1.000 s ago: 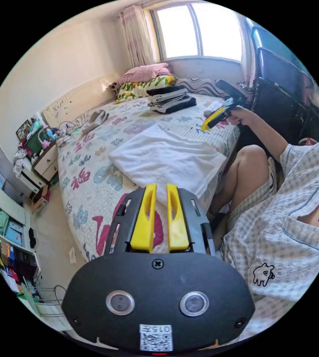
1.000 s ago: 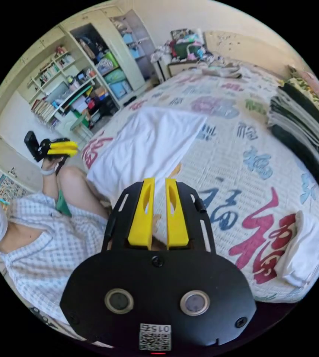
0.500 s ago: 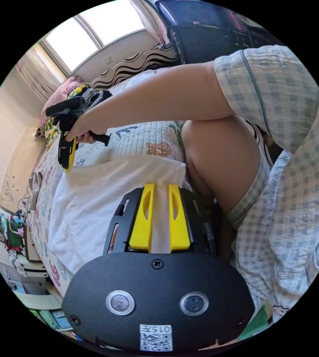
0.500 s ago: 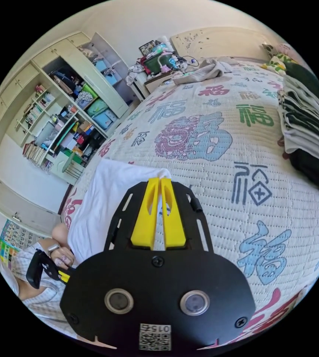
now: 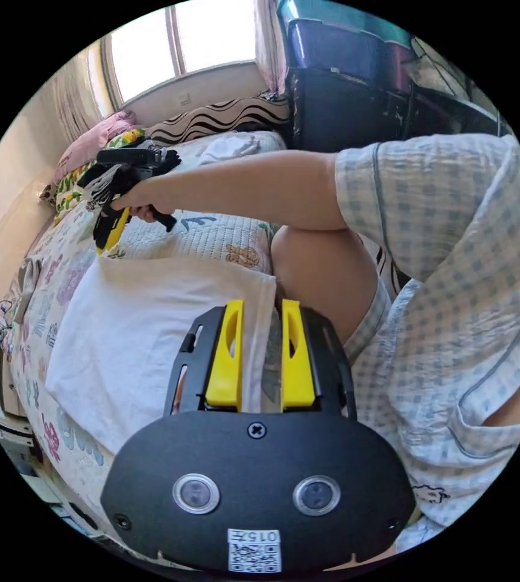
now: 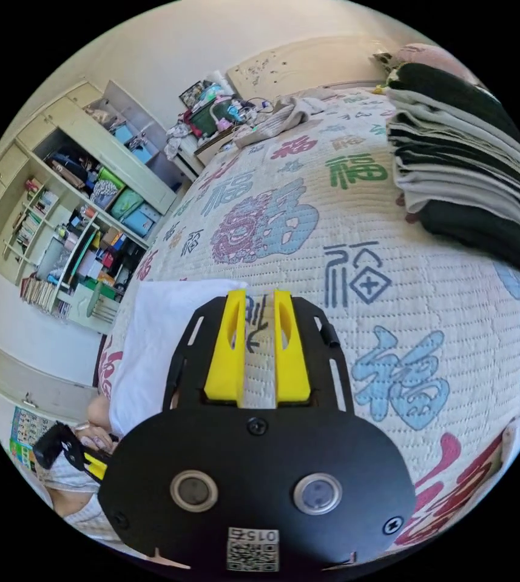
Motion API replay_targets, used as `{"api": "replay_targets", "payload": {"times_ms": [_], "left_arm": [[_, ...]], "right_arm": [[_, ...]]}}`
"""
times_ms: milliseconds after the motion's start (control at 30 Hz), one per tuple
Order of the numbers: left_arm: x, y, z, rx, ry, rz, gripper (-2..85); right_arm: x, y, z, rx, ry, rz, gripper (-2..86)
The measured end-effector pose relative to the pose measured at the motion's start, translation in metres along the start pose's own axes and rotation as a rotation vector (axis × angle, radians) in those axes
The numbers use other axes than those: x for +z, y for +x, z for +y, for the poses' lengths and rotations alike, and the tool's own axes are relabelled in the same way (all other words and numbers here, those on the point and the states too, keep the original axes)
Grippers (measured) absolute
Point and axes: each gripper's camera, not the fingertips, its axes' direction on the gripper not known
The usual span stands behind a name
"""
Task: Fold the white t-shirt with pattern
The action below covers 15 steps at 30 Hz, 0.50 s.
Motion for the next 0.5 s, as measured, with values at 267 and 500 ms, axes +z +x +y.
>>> {"api": "replay_targets", "payload": {"times_ms": [267,500], "left_arm": [[-0.142,-0.216,0.095,-0.599,0.434,-0.035,11.4],[-0.133,-0.357,0.167,-1.000,0.467,0.098,14.8]], "right_arm": [[-0.008,0.034,-0.006,-0.015,0.010,-0.276,10.1],[0.026,0.039,-0.037,-0.033,-0.090,-0.376,11.2]]}}
